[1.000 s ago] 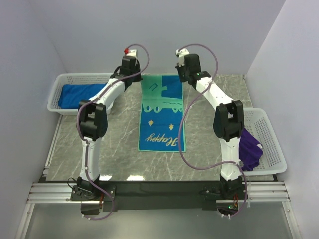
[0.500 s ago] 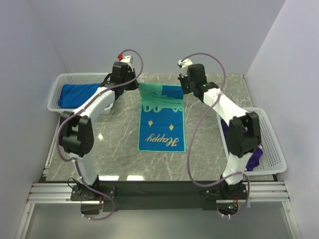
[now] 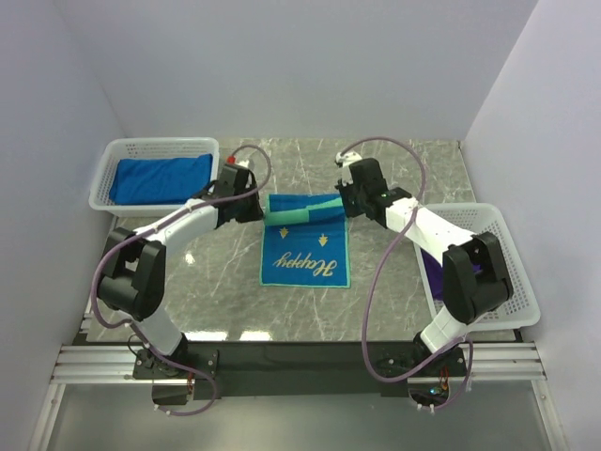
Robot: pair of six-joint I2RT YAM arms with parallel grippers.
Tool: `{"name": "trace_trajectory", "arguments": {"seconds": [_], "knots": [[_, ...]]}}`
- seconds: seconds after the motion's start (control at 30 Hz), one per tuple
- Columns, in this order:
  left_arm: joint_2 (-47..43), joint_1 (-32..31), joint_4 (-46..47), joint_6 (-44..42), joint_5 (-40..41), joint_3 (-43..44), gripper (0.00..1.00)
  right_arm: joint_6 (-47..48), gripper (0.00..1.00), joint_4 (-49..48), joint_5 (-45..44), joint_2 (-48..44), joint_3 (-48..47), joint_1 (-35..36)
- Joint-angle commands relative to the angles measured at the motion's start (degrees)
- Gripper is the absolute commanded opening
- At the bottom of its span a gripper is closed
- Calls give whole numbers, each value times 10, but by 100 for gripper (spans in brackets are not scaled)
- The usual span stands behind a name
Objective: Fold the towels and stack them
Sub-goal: Fold the towel
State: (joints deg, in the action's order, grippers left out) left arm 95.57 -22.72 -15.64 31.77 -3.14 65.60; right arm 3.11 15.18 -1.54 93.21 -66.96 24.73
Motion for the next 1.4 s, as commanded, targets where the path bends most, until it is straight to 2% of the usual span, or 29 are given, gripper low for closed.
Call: {"name": "trace_trajectory", "arguments": {"seconds": [0.0, 0.23, 0.4, 0.53, 0.7, 0.93, 1.07, 1.23, 1.37], "knots": [[-37, -14, -1, 30, 29, -27, 1, -28, 0, 5, -36, -36, 20, 14], [-13, -22, 9, 37, 66, -48, 1, -67, 0, -21, -40, -20, 63, 34], [12, -22, -33, 28, 74, 5, 1, -72, 0, -8, -37, -9, 43, 33], [-13, -23, -67, 10, 88, 50, 1, -68, 0, 17, -57, -46, 24, 33], [-61, -23, -92, 6, 99, 51, 1, -70, 0, 61, -72, -88, 10, 36], [-123, -38, -93, 24, 94, -16, 1, -93, 0, 69, -81, -153, 73, 58], [-156, -51, -64, 45, 95, -96, 1, -120, 0, 48, -63, -170, 125, 80], [-144, -58, -36, 66, 110, -163, 1, -152, 0, -6, -49, -133, 190, 88], [-123, -65, -27, 77, 121, -179, 1, -155, 0, 26, -51, -94, 162, 88]]}}
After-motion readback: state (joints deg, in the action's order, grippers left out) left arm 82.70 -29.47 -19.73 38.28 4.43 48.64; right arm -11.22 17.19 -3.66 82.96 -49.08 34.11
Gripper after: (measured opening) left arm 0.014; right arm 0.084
